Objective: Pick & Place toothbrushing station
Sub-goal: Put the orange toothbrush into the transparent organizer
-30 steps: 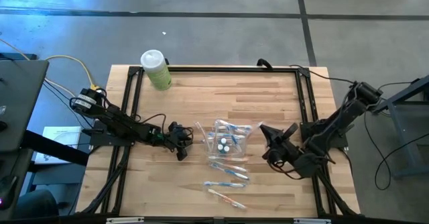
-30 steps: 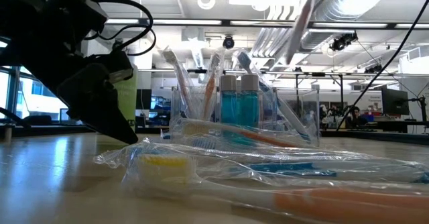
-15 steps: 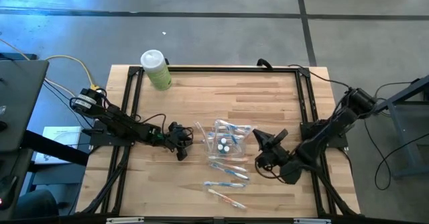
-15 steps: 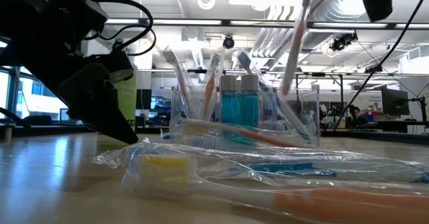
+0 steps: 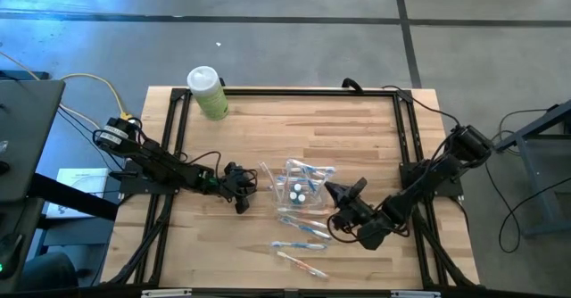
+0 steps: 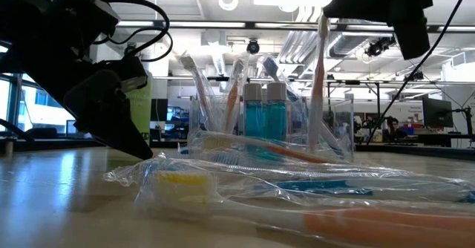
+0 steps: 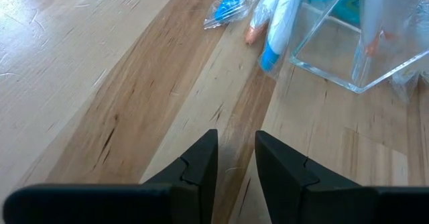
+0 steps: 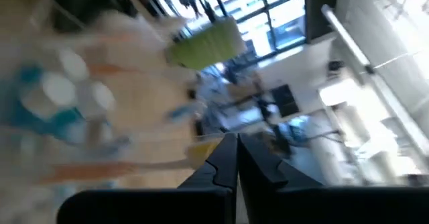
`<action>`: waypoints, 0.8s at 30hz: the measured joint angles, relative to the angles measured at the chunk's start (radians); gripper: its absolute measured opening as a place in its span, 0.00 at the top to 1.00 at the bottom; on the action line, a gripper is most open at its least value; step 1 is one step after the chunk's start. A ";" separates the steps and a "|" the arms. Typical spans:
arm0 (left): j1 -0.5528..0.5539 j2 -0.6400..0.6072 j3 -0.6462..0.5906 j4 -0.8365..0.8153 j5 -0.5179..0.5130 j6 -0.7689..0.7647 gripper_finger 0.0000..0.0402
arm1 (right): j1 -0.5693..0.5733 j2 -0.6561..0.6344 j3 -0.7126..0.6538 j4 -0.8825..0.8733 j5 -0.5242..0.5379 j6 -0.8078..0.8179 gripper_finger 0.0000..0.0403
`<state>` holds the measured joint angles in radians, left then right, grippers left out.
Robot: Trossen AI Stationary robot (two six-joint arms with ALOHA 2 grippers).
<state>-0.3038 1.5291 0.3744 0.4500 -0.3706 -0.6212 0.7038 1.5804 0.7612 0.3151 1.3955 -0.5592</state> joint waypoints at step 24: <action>0.000 0.000 0.000 0.000 -0.001 0.000 0.76 | -0.030 -0.001 0.000 -0.028 -0.149 0.261 0.66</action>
<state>-0.3042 1.5291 0.3745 0.4497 -0.3711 -0.6209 0.6743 1.5790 0.7612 0.2875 1.2467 -0.2981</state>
